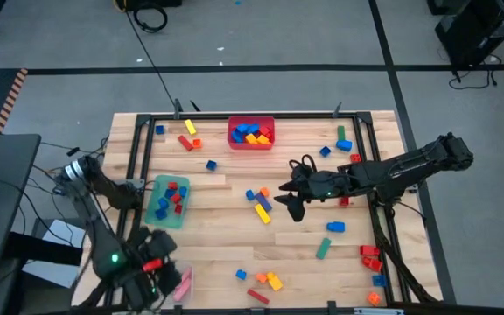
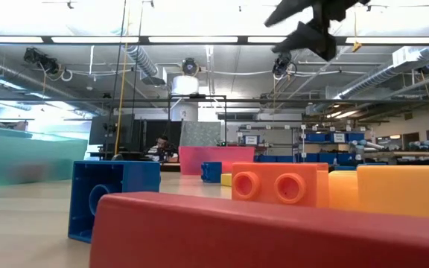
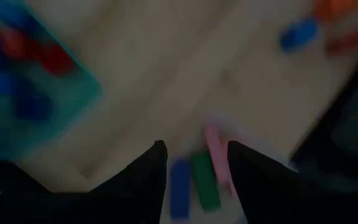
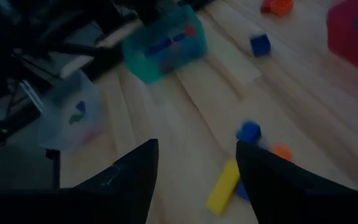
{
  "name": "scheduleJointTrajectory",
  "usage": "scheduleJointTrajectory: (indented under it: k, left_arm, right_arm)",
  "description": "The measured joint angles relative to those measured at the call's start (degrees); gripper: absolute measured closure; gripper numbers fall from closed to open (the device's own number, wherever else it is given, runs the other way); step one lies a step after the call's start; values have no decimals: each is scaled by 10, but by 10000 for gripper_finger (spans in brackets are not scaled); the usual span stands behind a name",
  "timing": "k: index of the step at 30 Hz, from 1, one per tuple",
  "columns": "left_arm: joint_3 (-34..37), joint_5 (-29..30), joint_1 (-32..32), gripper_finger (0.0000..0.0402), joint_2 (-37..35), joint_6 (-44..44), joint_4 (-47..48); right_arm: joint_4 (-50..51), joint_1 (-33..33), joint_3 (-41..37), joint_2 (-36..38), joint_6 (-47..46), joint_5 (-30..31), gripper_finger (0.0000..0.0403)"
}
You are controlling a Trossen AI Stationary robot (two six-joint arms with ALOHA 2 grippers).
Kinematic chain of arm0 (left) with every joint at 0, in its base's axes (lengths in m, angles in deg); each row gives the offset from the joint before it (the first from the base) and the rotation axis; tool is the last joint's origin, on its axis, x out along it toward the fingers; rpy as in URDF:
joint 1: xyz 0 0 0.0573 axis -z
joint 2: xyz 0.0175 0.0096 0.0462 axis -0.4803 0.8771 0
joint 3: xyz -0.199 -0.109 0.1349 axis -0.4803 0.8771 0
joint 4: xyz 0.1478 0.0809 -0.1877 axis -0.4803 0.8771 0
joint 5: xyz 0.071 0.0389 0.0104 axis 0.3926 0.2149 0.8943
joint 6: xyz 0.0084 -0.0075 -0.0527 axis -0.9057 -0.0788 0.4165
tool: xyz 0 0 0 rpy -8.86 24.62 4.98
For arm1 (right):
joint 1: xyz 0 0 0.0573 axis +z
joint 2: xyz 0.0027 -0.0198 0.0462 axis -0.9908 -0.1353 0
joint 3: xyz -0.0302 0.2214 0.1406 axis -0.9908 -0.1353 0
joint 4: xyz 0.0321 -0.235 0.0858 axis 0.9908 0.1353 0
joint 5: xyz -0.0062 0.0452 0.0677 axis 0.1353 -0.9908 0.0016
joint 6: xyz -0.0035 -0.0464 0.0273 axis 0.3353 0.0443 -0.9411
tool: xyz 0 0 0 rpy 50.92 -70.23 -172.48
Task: Sort blocks by size
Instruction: Put the teal rectangle block into the transparent bin
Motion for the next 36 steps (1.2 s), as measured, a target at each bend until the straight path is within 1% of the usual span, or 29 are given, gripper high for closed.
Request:
scheduleJointTrajectory:
  k: [2, 4, 6, 8, 11, 13, 17, 19, 21, 24, 26, 28, 30, 31, 33, 36]
  left_arm:
    - [-11, 23, -17, 224, -18, -10, 36]
    - [-20, 33, -40, 224, -34, -36, 56]
    - [-22, 52, -69, 224, -49, -80, 66]
    - [-22, 81, -102, 224, -61, -139, 63]
    - [-22, 116, -156, 224, -72, -256, 31]
    - [-22, 130, -193, 225, -77, -347, -1]
    - [-19, 134, -273, 236, -79, -552, -93]
    - [-5, 115, -309, 243, -79, -660, -172]
    - [13, 73, -341, 249, -79, -747, -246]
    - [47, 11, -380, 254, -79, -826, -305]
    - [69, -21, -400, 254, -80, -860, -335]
    - [91, -51, -414, 254, -86, -887, -362]
    - [113, -79, -427, 254, -98, -906, -391]
    - [127, -89, -431, 254, -105, -912, -391]
    - [152, -98, -443, 254, -120, -924, -403]
    - [195, -98, -454, 254, -154, -932, -407]
  right_arm:
    - [37, -4, 0, 0, -19, -13, 173]
    - [84, -12, 0, 0, -39, -39, 173]
    - [138, -18, 0, 0, -69, -67, 173]
    - [208, -21, 0, 0, -118, -86, 173]
    - [327, -17, 0, 0, -211, -106, 173]
    - [393, 0, 0, 0, -271, -107, 173]
    - [461, 56, 0, 0, -395, -121, 173]
    - [468, 91, 0, 0, -462, -122, 173]
    - [469, 128, 0, 0, -534, -124, 173]
    - [469, 188, 0, -1, -651, -124, 173]
    - [468, 225, 0, -8, -730, -125, 173]
    - [462, 259, 0, -22, -800, -141, 173]
    - [440, 287, 0, -45, -858, -161, 173]
    - [423, 297, 0, -59, -882, -165, 173]
    - [380, 311, 0, -87, -919, -165, 173]
    - [337, 309, 22, -141, -926, -171, 173]
